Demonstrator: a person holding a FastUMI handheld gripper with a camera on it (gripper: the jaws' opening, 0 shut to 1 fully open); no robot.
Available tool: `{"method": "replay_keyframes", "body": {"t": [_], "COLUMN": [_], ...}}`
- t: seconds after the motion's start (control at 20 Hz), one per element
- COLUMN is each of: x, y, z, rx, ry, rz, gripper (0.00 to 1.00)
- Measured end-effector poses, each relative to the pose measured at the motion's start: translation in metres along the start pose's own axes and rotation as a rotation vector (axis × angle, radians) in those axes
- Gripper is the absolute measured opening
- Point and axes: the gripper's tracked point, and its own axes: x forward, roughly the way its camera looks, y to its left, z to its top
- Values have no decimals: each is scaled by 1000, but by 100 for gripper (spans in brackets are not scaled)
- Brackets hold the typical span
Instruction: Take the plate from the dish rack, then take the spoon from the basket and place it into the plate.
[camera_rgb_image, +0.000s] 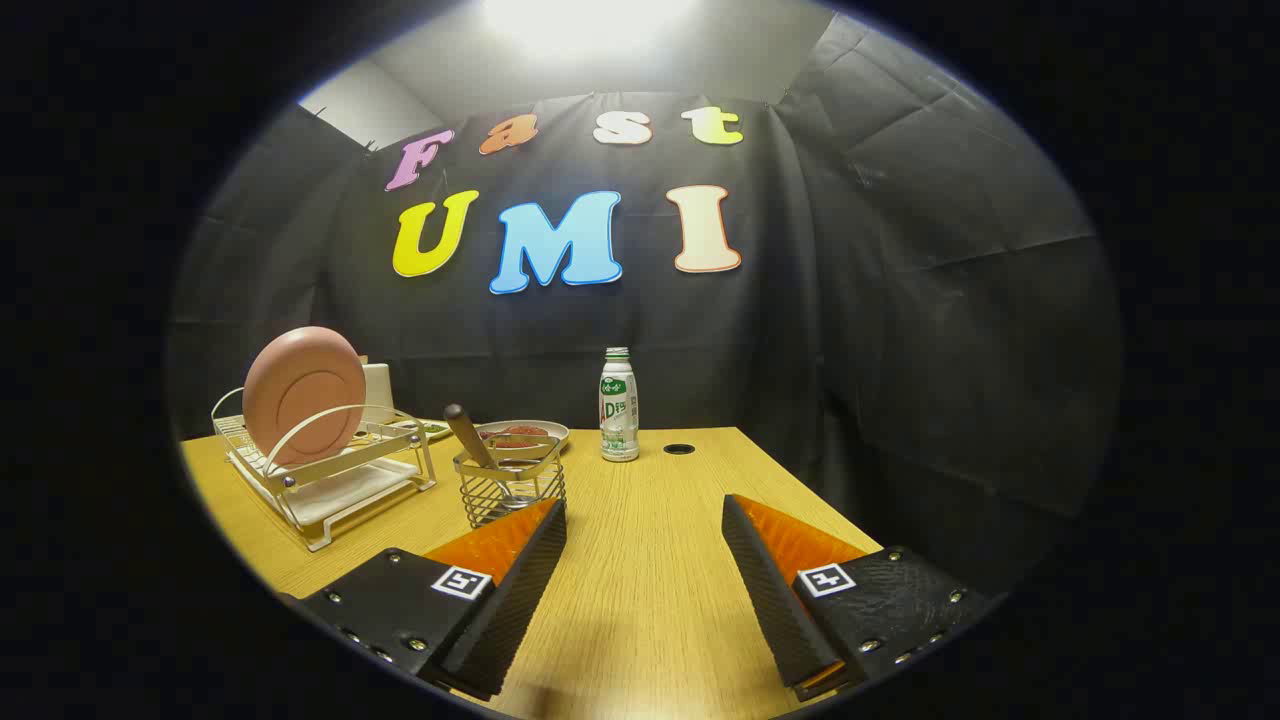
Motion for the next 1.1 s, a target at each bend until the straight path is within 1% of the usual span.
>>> {"method": "replay_keyframes", "body": {"t": [0.8, 0.95, 1.1], "x": [1, 14, 40], "y": [0, 1, 0], "z": [0, 1, 4], "rx": [-3, -1, 10], "ry": [-2, -1, -1], "rz": [2, 2, 7], "gripper": [96, 96, 96]}}
